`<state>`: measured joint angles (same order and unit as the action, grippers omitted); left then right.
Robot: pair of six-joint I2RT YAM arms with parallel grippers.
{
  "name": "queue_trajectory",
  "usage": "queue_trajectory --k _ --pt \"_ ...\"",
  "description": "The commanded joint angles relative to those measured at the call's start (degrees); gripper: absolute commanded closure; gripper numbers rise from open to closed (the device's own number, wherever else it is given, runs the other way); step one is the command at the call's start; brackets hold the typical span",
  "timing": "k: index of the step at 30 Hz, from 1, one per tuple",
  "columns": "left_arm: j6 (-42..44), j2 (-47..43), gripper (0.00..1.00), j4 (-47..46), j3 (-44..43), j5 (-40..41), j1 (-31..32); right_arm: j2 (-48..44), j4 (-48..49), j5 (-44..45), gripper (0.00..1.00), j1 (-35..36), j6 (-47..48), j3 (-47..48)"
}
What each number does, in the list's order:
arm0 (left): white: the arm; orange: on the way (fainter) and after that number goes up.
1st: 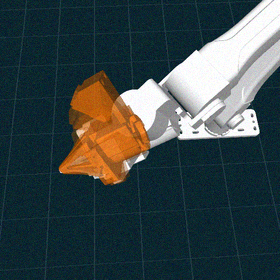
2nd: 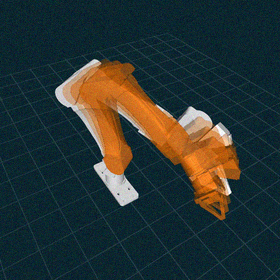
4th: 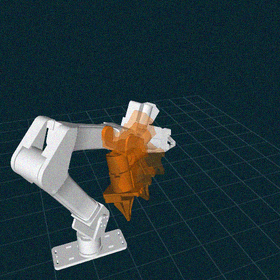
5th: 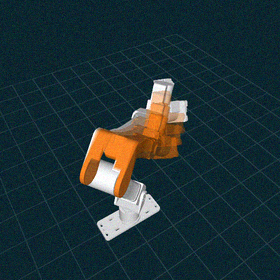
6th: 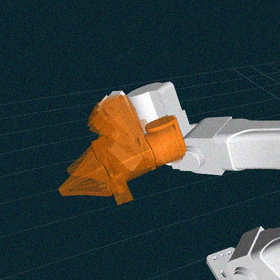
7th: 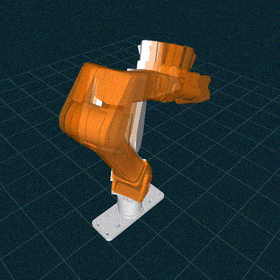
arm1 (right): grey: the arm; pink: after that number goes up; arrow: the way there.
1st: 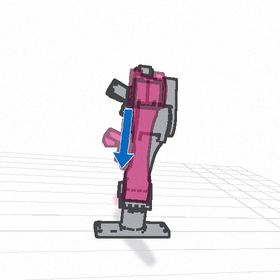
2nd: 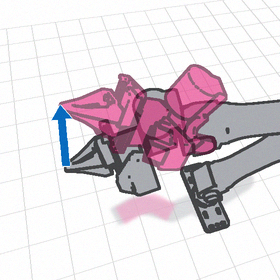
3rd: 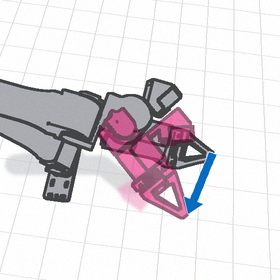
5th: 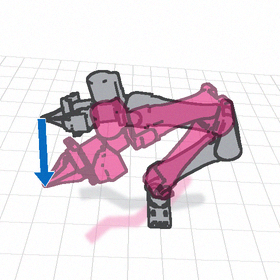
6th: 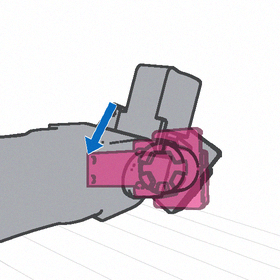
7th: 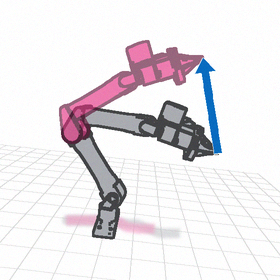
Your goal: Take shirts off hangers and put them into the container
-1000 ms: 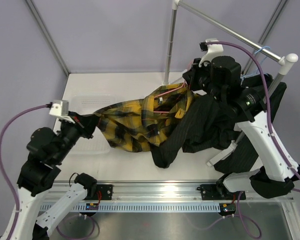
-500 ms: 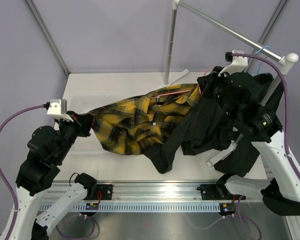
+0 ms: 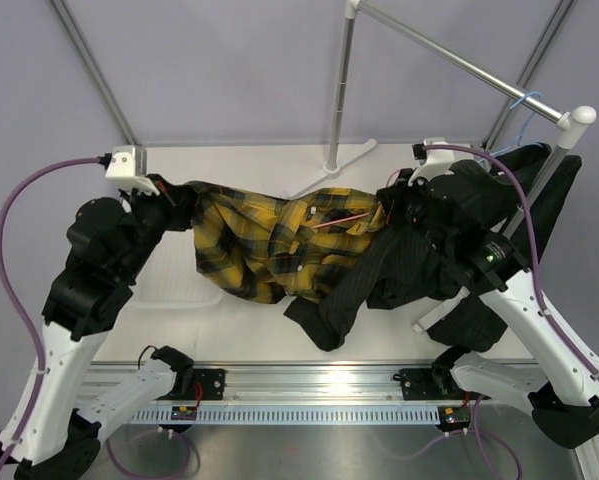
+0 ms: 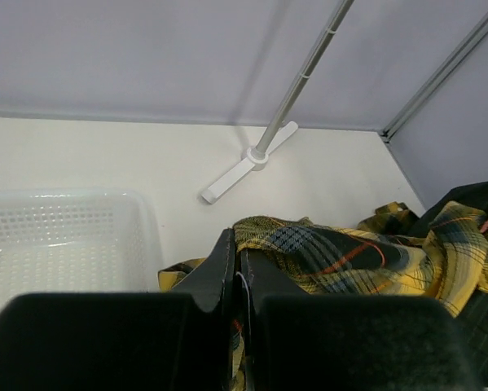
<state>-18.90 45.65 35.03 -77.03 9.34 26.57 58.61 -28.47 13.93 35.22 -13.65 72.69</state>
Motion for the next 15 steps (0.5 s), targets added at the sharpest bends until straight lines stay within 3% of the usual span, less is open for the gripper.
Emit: queue_trajectory --k 1,5,10,15 --pt "0.79 1.81 1.0 -3.92 -0.32 4.17 -0.64 -0.78 0.27 3.98 1.0 -0.95 2.05 3.69" --pt "1.23 -0.29 1.0 -1.63 5.04 11.64 -0.64 -2.18 -2.9 13.12 1.0 -0.95 2.05 8.94" --pt "1.58 -0.39 1.0 1.52 9.45 18.6 -0.64 -3.85 -6.33 13.31 1.0 -0.95 2.4 13.62" --pt "-0.26 3.84 1.0 4.0 10.93 13.27 -0.64 -4.83 -8.27 12.26 1.0 -0.95 0.03 18.1"
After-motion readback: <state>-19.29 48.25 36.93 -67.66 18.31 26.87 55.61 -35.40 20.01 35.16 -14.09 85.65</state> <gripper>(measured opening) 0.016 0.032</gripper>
